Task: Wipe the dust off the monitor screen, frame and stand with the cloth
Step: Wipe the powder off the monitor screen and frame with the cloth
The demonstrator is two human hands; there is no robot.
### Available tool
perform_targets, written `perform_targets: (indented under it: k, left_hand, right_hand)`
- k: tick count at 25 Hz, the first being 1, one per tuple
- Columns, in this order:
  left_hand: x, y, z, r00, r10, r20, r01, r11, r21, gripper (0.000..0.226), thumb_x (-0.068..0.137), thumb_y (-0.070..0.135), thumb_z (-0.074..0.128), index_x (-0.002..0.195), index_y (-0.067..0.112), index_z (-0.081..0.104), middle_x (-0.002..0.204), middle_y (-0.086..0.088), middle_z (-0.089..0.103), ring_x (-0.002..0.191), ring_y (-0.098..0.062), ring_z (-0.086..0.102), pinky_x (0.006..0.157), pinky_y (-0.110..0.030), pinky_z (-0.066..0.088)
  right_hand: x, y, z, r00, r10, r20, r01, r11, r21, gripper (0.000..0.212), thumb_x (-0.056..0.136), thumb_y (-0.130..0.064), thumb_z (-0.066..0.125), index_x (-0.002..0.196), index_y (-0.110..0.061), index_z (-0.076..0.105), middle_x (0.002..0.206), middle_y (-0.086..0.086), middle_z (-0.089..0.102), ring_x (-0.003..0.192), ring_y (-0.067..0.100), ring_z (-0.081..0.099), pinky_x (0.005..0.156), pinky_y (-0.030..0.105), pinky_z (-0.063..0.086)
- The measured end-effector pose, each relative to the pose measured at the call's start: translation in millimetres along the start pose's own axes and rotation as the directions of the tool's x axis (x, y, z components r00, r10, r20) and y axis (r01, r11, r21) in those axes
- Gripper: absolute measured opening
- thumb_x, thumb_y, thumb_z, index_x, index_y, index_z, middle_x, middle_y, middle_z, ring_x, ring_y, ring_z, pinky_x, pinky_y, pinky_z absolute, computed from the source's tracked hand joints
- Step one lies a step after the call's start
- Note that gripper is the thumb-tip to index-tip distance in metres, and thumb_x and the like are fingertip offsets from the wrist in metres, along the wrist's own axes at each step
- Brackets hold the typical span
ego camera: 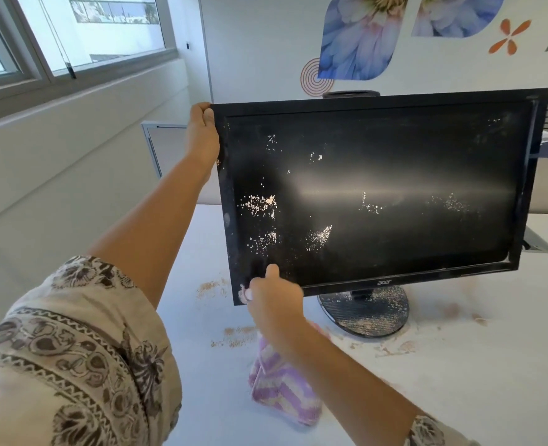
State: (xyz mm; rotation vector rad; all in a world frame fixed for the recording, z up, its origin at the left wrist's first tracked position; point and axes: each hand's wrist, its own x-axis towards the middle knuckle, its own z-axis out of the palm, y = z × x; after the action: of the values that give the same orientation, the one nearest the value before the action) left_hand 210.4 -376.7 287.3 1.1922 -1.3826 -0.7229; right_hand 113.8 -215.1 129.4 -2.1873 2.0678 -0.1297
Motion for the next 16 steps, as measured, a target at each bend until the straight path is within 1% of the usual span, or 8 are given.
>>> perform_targets:
  k: [2,5,7,9,11,13,14,16]
  left_hand:
    - [0,3,1,1.000,0.009,0.008,-0.008,1.000,-0.005,0.033,0.101,0.024,0.019,0.125,0.012,0.038,0.107,-0.003,0.046,0.095,-0.014,0.045,0.086,-0.031,0.043]
    - [1,6,5,1.000,0.017,-0.003,-0.017,1.000,-0.010,0.034,0.101,0.023,0.019,0.126,0.010,0.038,0.107,-0.004,0.045,0.094,-0.014,0.043,0.080,-0.027,0.039]
    - [1,4,5,1.000,0.010,-0.005,-0.011,1.000,-0.019,0.034,0.101,0.023,0.019,0.126,0.011,0.038,0.107,-0.004,0.045,0.093,-0.013,0.043,0.081,-0.026,0.039]
    - [0,1,3,1.000,0.002,-0.006,-0.002,1.000,-0.014,0.034,0.101,0.023,0.019,0.126,0.012,0.038,0.106,-0.002,0.046,0.092,-0.013,0.044,0.083,-0.028,0.042]
    - [0,0,3,1.000,-0.003,-0.016,0.003,1.000,-0.008,0.034,0.101,0.023,0.018,0.125,0.013,0.039,0.104,-0.001,0.047,0.090,-0.012,0.045,0.084,-0.030,0.042]
    - [0,0,3,1.000,-0.006,-0.028,0.006,1.000,-0.002,0.034,0.101,0.024,0.018,0.125,0.014,0.039,0.104,-0.001,0.047,0.090,-0.011,0.045,0.085,-0.030,0.042]
    - [0,0,2,0.999,-0.007,-0.034,0.007,1.000,-0.003,0.033,0.101,0.024,0.018,0.125,0.014,0.039,0.104,0.000,0.046,0.090,-0.011,0.045,0.086,-0.031,0.042]
    - [0,-2,0,0.999,-0.019,-0.036,0.019,1.000,-0.010,0.033,0.101,0.024,0.018,0.125,0.014,0.039,0.106,-0.001,0.047,0.095,-0.013,0.045,0.091,-0.033,0.042]
  right_hand:
    - [4,9,-16,0.998,0.032,-0.047,-0.034,0.999,-0.026,0.024,0.088,-0.016,0.058,0.112,-0.017,0.054,0.113,0.006,0.038,0.051,0.014,0.030,0.046,0.023,0.022]
    - [6,15,-24,0.970,0.030,-0.243,-0.014,0.998,0.067,0.033,0.085,-0.011,0.059,0.113,-0.022,0.046,0.098,0.003,0.036,0.047,0.014,0.028,0.045,0.024,0.017]
    - [6,10,-19,0.952,-0.008,-0.306,0.041,0.994,0.101,0.020,0.083,-0.008,0.062,0.094,-0.019,0.049,0.090,0.003,0.033,0.049,0.013,0.026,0.046,0.024,0.013]
    - [9,3,-7,0.939,-0.035,-0.341,0.074,0.992,0.102,0.018,0.080,-0.010,0.069,0.078,-0.014,0.051,0.087,0.004,0.044,0.057,0.013,0.035,0.046,0.021,0.014]
    - [8,-1,13,0.939,-0.077,-0.335,0.102,0.993,0.059,0.008,0.079,-0.011,0.071,0.084,-0.012,0.064,0.092,0.004,0.054,0.071,0.018,0.050,0.044,0.020,0.029]
    - [4,0,30,0.962,-0.097,-0.254,0.108,0.994,0.027,0.014,0.087,-0.012,0.063,0.100,-0.010,0.066,0.104,0.004,0.054,0.090,0.022,0.054,0.053,0.026,0.045]
    - [3,2,33,0.973,-0.108,-0.203,0.114,0.993,0.020,0.016,0.088,-0.011,0.061,0.103,-0.010,0.065,0.106,0.004,0.053,0.093,0.023,0.053,0.057,0.027,0.046]
    - [3,4,22,0.984,-0.132,-0.116,0.130,0.991,-0.028,0.013,0.088,-0.011,0.061,0.100,-0.011,0.065,0.101,0.003,0.046,0.083,0.020,0.051,0.054,0.026,0.043]
